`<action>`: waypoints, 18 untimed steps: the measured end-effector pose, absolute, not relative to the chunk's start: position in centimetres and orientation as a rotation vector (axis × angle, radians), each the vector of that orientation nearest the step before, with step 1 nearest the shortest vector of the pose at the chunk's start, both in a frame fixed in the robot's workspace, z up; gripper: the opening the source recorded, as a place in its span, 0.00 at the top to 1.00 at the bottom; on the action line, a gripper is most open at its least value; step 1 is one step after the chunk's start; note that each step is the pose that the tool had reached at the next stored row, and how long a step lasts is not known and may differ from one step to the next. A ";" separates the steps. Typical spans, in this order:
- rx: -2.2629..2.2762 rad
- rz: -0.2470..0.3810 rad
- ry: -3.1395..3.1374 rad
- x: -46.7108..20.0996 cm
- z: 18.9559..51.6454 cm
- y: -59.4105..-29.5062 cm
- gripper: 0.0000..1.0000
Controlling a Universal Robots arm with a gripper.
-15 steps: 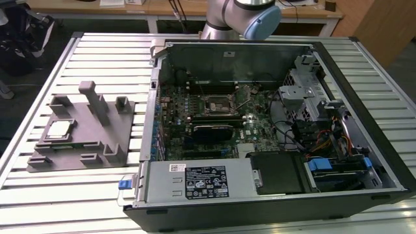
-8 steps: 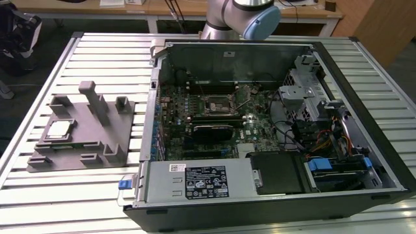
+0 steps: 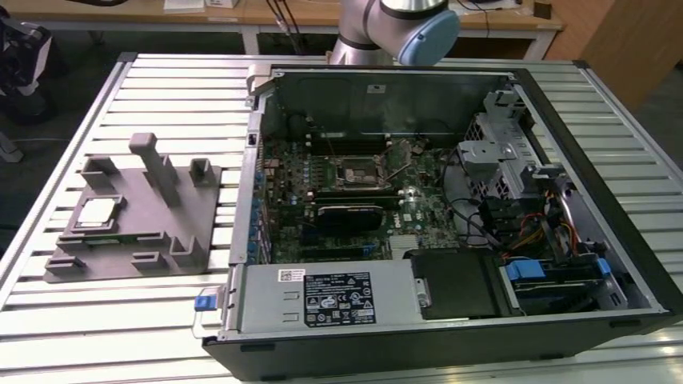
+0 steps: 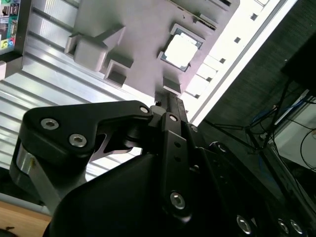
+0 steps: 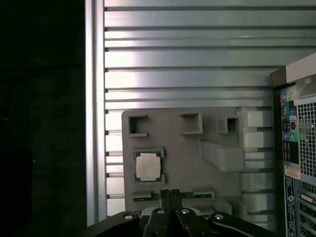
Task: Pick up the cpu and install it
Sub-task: 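Reach for the cpu, then pick up the cpu and move it towards the insertion slot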
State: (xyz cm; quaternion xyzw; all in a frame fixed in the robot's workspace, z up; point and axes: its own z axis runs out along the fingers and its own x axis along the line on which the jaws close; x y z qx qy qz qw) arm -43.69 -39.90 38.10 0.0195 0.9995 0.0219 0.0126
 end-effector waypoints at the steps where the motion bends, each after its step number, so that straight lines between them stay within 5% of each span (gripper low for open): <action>1: 0.061 0.068 3.115 -43.8 38.1 -39.9 0.89; 18: 0.061 0.068 3.115 -45.4 37.7 -39.9 0.89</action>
